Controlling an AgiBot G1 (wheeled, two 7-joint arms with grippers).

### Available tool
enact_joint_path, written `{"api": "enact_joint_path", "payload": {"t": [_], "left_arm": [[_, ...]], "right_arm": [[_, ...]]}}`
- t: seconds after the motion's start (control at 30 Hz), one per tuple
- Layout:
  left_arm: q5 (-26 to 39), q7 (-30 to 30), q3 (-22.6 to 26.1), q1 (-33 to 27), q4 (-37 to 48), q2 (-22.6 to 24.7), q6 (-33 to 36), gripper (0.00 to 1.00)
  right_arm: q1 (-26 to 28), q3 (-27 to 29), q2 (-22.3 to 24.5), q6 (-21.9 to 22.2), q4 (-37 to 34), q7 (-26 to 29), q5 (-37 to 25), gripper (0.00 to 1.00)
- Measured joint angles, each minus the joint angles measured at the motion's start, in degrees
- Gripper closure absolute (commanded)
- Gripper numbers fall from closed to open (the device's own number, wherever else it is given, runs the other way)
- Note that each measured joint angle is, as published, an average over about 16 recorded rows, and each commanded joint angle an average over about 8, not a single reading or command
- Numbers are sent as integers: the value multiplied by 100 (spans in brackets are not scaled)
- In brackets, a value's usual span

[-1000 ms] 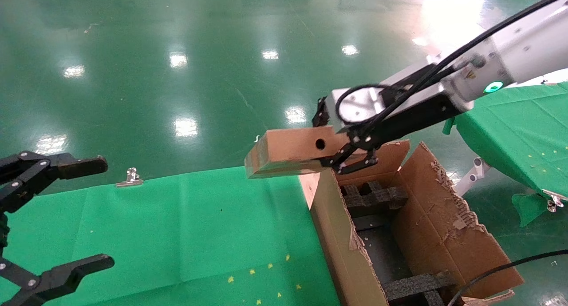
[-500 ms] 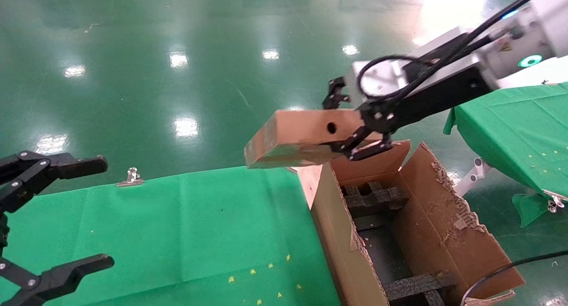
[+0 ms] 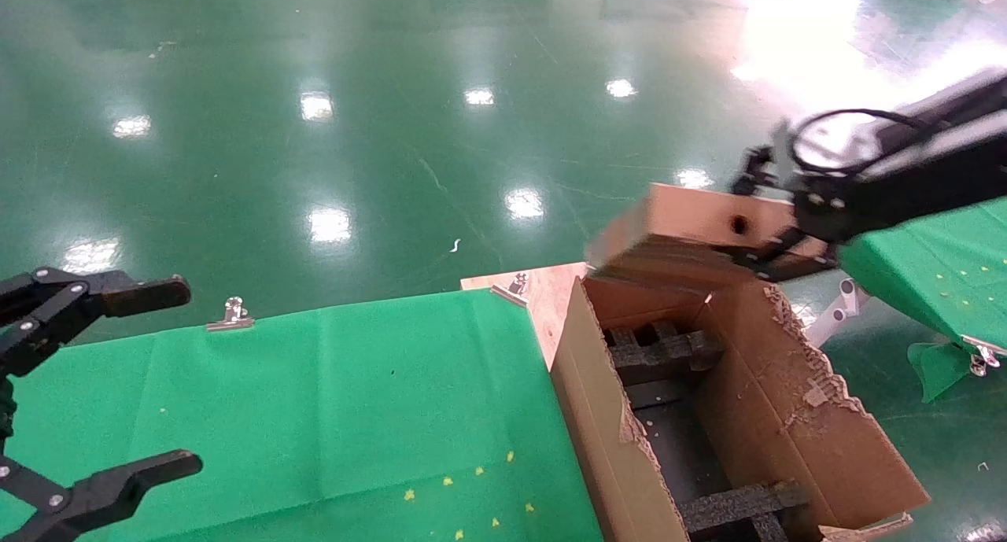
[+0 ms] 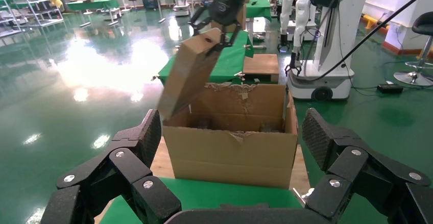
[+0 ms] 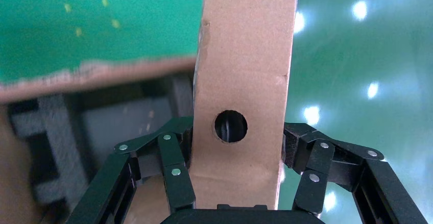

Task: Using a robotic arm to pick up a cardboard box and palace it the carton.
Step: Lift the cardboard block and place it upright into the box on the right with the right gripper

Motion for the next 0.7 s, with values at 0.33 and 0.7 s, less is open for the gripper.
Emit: {"api": "enact_joint_path", "payload": {"t": [0.33, 0.7], "left_arm": [[-1, 0, 1, 0, 0, 0, -1, 0], [-3, 1, 0, 0, 2, -1, -1, 0]], "right_arm": [[-117, -285, 519, 99, -224, 104, -170, 100], [-283, -376, 667, 186, -364, 264, -117, 100]]}}
